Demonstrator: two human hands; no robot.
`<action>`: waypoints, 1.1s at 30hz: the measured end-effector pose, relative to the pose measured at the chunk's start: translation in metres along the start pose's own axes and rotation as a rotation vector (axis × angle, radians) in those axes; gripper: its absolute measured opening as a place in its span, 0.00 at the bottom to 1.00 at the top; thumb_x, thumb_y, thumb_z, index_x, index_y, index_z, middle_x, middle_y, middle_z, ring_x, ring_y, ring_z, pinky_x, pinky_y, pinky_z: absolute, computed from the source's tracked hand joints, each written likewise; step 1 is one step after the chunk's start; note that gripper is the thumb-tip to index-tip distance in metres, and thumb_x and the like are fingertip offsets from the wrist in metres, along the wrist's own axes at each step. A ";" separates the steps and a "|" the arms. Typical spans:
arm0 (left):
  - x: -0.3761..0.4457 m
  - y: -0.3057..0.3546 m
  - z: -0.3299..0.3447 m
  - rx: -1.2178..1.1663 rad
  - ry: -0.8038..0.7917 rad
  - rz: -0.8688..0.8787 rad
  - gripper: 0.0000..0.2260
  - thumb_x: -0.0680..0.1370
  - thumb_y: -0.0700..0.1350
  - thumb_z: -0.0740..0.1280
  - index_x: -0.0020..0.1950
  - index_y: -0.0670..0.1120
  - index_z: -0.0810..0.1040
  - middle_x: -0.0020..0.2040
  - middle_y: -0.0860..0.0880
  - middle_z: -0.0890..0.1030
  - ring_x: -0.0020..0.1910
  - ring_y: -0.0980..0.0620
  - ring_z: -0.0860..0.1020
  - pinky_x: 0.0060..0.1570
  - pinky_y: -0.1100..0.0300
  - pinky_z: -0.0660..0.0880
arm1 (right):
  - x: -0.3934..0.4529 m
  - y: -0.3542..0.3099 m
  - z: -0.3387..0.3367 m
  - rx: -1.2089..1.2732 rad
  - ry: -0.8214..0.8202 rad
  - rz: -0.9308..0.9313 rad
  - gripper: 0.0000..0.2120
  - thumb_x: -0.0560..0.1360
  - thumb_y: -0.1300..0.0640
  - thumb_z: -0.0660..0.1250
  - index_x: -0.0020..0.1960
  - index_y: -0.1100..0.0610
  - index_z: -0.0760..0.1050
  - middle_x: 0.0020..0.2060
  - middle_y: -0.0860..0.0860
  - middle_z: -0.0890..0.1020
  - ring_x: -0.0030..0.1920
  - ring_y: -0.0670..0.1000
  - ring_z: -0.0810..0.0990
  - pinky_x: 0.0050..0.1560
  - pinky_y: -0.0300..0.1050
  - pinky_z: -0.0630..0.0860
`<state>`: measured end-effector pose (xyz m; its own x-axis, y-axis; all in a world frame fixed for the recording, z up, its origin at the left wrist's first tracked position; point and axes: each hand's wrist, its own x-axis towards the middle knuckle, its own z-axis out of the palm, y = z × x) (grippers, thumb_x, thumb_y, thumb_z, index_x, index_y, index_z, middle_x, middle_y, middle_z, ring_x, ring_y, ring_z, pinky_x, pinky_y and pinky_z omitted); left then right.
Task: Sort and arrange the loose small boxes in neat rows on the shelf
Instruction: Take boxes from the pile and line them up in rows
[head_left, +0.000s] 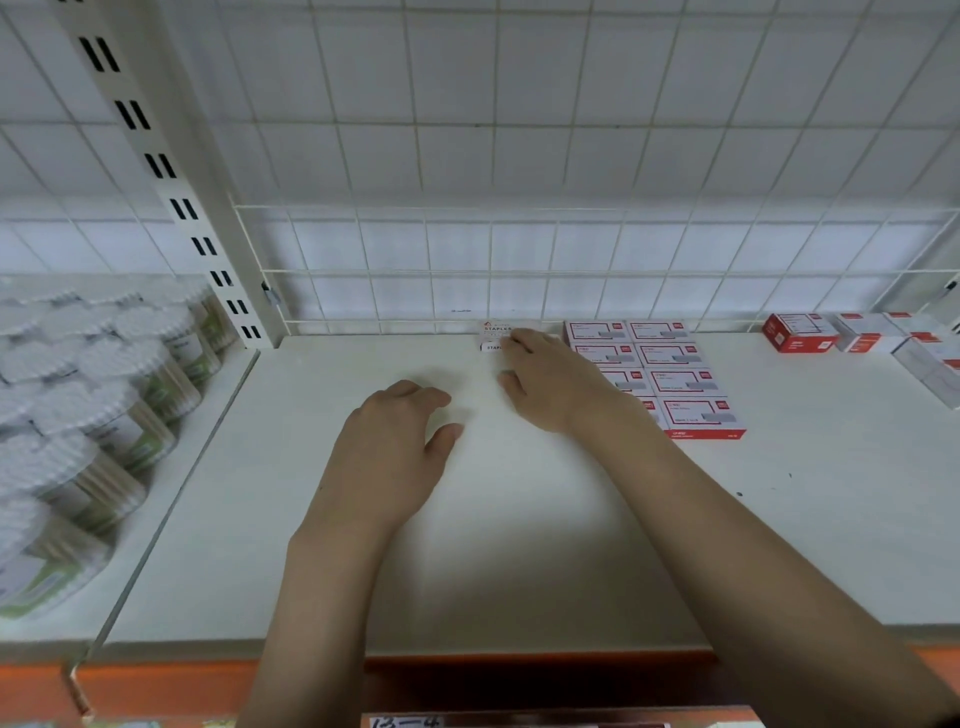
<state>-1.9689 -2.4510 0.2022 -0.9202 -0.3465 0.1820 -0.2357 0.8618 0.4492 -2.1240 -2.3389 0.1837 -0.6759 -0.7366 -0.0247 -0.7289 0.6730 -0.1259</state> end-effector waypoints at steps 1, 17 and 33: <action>0.001 0.001 0.000 0.004 -0.006 0.006 0.15 0.77 0.48 0.65 0.63 0.46 0.76 0.59 0.48 0.77 0.57 0.48 0.75 0.55 0.55 0.71 | -0.001 0.000 -0.001 -0.004 0.008 -0.009 0.22 0.80 0.52 0.51 0.71 0.61 0.60 0.72 0.54 0.61 0.71 0.55 0.58 0.70 0.48 0.57; 0.014 0.125 0.052 -0.002 -0.085 0.305 0.14 0.76 0.47 0.66 0.60 0.45 0.78 0.55 0.47 0.78 0.53 0.44 0.76 0.53 0.48 0.73 | -0.164 0.093 -0.039 0.139 0.279 0.239 0.24 0.77 0.55 0.61 0.71 0.60 0.63 0.66 0.56 0.71 0.66 0.57 0.67 0.67 0.44 0.62; -0.037 0.387 0.183 0.109 -0.190 0.383 0.21 0.79 0.52 0.60 0.72 0.50 0.65 0.68 0.50 0.70 0.65 0.48 0.69 0.63 0.54 0.67 | -0.355 0.331 -0.048 0.157 0.227 0.393 0.22 0.77 0.55 0.61 0.70 0.56 0.66 0.66 0.53 0.71 0.64 0.56 0.68 0.64 0.48 0.65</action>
<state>-2.0834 -2.0371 0.2092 -0.9863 0.0709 0.1489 0.1112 0.9525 0.2835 -2.1310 -1.8515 0.1980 -0.9166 -0.3833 0.1142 -0.3996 0.8664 -0.2993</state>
